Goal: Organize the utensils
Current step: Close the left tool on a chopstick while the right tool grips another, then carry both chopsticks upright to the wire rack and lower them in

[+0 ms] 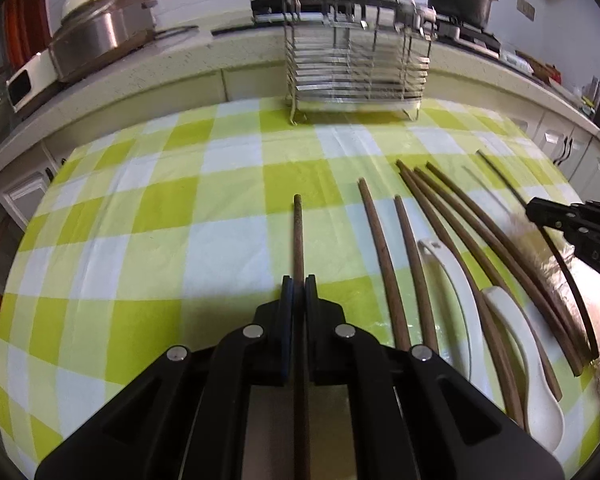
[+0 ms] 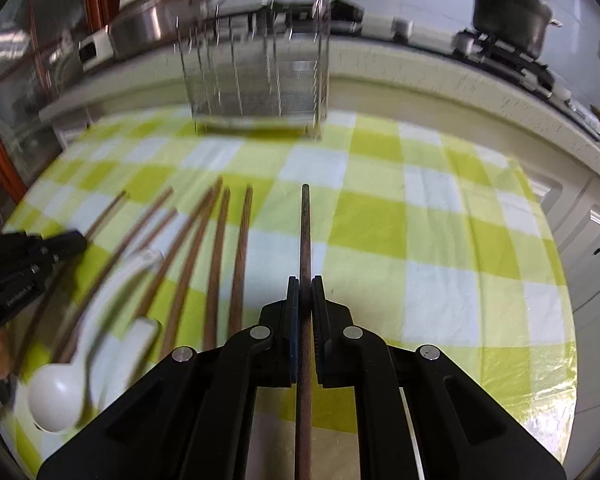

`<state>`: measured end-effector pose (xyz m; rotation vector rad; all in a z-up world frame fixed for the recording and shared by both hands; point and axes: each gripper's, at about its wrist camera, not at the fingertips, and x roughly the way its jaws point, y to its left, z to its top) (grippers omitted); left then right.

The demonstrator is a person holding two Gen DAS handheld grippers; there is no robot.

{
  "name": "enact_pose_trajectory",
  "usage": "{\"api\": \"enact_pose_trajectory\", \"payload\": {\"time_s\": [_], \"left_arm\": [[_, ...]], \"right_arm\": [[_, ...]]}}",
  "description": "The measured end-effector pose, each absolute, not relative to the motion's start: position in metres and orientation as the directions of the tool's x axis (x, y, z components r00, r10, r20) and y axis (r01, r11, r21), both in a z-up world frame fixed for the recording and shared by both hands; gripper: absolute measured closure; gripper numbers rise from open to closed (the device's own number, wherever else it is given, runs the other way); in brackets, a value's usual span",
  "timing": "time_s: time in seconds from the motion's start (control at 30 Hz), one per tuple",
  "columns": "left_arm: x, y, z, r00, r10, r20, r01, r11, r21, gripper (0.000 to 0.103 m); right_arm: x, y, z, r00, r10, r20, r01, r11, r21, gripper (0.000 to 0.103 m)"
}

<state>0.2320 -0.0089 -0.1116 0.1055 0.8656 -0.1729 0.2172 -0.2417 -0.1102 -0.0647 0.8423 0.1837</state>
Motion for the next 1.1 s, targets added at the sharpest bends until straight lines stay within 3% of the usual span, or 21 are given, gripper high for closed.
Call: {"api": "enact_pose_trajectory", "payload": {"time_s": [0.17,0.4,1.1], "left_arm": [[0.226,-0.005,-0.091,0.673,-0.133,-0.727,0.201,0.980,0.006,0.097],[0.220,0.004,-0.060,0.699,-0.206,-0.684,0.224,0.972,-0.064,0.097],[0.223,-0.005,0.014,0.792,-0.205,-0.575,0.257,0.966,0.009,0.097]], "right_arm": [[0.210,-0.248,-0.084,0.714,0.165,-0.680,-0.175,0.983,0.055,0.094],[0.209,-0.243,-0.062,0.733,0.181,-0.655,-0.188,0.980,0.060,0.094],[0.214,-0.240,-0.003,0.825,0.165,-0.541,-0.179,0.983,0.027,0.094]]}}
